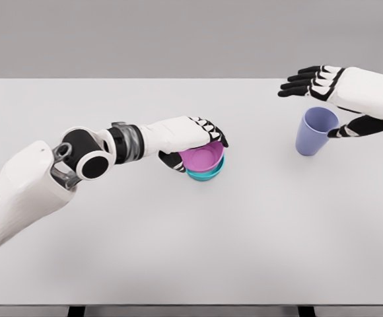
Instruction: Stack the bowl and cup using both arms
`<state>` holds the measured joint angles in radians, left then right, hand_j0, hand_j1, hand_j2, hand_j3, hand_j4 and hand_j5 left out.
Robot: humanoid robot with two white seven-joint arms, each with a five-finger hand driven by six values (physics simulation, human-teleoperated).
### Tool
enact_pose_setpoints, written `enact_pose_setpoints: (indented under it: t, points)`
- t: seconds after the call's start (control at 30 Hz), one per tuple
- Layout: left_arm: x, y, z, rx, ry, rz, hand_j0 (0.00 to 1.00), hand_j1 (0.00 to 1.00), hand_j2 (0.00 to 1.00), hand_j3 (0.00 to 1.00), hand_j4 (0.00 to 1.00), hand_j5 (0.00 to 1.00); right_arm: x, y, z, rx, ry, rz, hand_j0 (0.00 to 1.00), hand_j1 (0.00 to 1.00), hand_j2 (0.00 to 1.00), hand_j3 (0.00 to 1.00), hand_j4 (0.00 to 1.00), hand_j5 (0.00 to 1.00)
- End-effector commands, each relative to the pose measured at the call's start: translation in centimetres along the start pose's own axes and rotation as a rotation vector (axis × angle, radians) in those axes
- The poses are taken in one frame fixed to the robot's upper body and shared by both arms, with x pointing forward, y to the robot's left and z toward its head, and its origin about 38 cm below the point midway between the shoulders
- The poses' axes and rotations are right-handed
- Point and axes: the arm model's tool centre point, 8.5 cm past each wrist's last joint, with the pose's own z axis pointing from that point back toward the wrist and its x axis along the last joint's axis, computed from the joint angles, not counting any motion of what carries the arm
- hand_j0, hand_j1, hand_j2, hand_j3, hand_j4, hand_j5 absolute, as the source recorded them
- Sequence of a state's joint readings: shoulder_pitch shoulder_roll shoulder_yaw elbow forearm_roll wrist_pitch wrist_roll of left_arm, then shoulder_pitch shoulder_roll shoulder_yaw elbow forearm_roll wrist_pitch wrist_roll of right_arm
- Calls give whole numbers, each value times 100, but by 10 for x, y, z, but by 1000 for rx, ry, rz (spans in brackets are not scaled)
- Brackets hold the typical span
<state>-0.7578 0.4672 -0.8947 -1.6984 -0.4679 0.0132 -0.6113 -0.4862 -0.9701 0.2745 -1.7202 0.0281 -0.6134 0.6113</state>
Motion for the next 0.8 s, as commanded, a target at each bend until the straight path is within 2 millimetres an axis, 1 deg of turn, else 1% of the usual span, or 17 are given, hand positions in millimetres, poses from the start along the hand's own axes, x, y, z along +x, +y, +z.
enact_pose_setpoints:
  t: [0.0, 0.03, 0.1, 0.13, 0.2, 0.27, 0.33, 0.4, 0.53, 0.57, 0.6, 0.73, 0.77]
  points:
    - [-1, -1, -3, -1, 3, 4, 72, 72, 72, 72, 72, 72, -10, 13, 3, 71, 48, 11, 100, 100, 100, 100, 100, 100]
    - [-3, -1, -4, -3, 9, 6, 72, 72, 72, 72, 72, 72, -17, 13, 6, 83, 77, 16, 100, 100, 100, 100, 100, 100]
    - [-3, -1, -7, -4, 6, 4, 72, 72, 72, 72, 72, 72, -49, 21, 22, 113, 188, -4, 100, 100, 100, 100, 100, 100]
    - [-3, -1, -7, -4, 6, 5, 73, 73, 73, 73, 73, 73, -56, 23, 23, 138, 214, 10, 100, 100, 100, 100, 100, 100]
    - [-5, -2, -9, -7, 9, 10, 73, 73, 73, 73, 73, 73, -57, 25, 22, 163, 226, 34, 100, 100, 100, 100, 100, 100]
    - [-4, -2, -9, -7, 8, 10, 73, 73, 73, 73, 73, 73, -61, 28, 14, 208, 241, 76, 100, 100, 100, 100, 100, 100]
    - [-5, -2, -9, -8, 9, 12, 73, 73, 73, 73, 73, 73, -61, 46, -8, 274, 199, 62, 100, 100, 100, 100, 100, 100]
    - [-5, -3, -9, -9, 10, 14, 73, 73, 73, 73, 73, 73, -66, 49, -10, 287, 205, 50, 100, 100, 100, 100, 100, 100]
    - [-6, -4, -9, -11, 15, 20, 74, 74, 74, 74, 74, 74, -74, 56, -5, 298, 231, 27, 100, 100, 100, 100, 100, 100]
    - [-6, -4, -9, -11, 15, 20, 75, 75, 75, 75, 75, 75, -79, 59, -1, 307, 248, 16, 100, 100, 100, 100, 100, 100]
    - [-6, -4, -9, -11, 14, 19, 79, 79, 79, 79, 79, 79, -85, 64, 3, 315, 268, 0, 100, 100, 100, 100, 100, 100]
    - [-5, -5, -9, -12, 9, 17, 97, 97, 97, 97, 97, 97, -89, 67, 0, 339, 282, 16, 100, 100, 100, 100, 100, 100]
    - [-5, -5, -9, -12, 7, 16, 99, 99, 99, 99, 99, 99, -89, 66, -3, 332, 277, 17, 100, 100, 100, 100, 100, 100]
